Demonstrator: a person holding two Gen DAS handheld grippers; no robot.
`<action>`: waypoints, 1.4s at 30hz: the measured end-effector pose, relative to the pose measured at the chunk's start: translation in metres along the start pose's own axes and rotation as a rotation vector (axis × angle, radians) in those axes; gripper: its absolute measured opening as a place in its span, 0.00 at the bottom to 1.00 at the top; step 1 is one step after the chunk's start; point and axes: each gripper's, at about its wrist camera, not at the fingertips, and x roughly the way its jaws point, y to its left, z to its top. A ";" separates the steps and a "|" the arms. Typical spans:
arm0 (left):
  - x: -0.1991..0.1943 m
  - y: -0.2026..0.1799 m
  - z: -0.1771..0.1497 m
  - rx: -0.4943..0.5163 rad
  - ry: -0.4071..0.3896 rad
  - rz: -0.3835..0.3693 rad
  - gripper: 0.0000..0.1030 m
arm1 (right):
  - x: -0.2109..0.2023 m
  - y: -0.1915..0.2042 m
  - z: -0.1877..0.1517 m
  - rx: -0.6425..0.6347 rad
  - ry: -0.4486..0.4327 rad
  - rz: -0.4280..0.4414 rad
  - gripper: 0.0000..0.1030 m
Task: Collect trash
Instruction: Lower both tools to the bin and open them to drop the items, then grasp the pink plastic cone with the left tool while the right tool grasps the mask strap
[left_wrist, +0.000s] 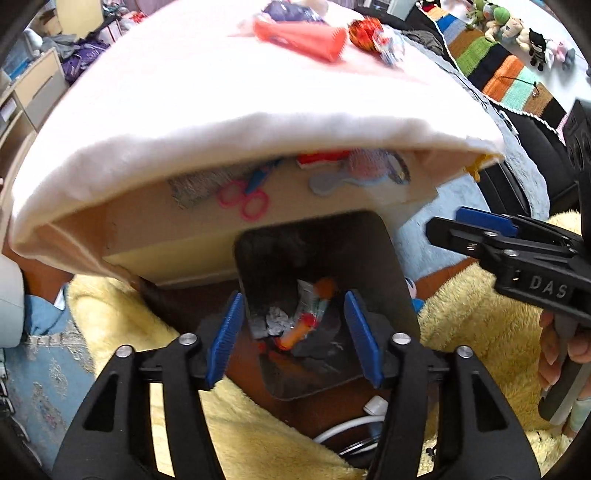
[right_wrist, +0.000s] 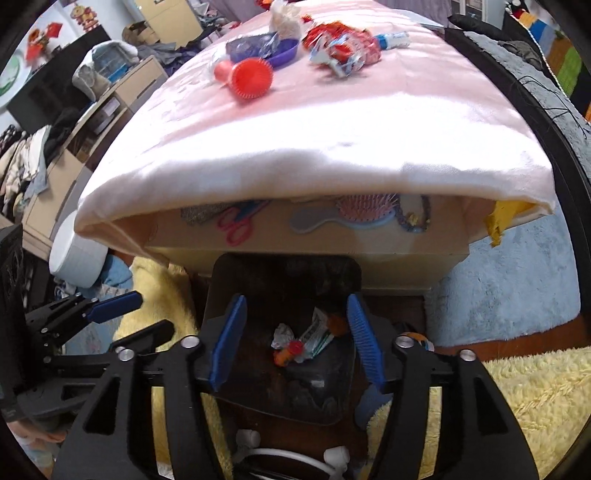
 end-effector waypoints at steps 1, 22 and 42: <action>-0.004 0.003 0.003 -0.001 -0.011 0.009 0.62 | -0.004 -0.002 0.003 0.009 -0.014 -0.005 0.71; -0.049 0.016 0.079 -0.013 -0.145 0.045 0.85 | -0.051 -0.031 0.089 0.067 -0.233 -0.048 0.93; -0.030 0.018 0.156 -0.040 -0.182 0.010 0.87 | 0.011 -0.026 0.159 0.010 -0.175 -0.036 0.67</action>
